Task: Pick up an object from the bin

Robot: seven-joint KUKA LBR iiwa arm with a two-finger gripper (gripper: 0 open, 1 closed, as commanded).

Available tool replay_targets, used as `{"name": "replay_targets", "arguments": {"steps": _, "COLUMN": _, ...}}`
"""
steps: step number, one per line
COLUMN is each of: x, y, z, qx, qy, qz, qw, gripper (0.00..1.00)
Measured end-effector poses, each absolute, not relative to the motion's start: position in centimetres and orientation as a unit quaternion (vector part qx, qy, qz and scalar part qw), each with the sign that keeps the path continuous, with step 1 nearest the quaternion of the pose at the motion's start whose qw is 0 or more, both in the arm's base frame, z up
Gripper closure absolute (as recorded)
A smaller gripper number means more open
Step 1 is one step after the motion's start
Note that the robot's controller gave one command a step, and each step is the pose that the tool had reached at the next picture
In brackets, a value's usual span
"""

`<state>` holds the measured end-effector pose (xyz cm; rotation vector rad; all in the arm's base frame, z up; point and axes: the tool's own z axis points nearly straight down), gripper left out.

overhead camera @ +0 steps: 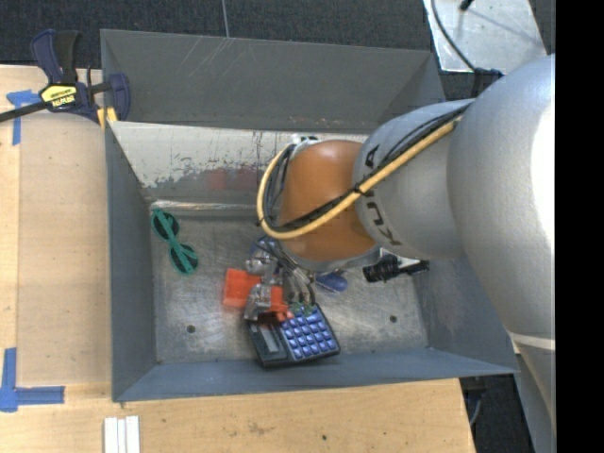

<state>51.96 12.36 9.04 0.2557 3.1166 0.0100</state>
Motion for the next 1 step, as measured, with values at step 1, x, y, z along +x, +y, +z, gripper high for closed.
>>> {"name": "replay_targets", "arguments": {"steps": 1, "x": 54.66, "y": 12.81, "z": 23.08, "qx": 0.061, "qy": 0.998, "qz": 0.001, "qw": 0.002, "gripper": 1.0}}
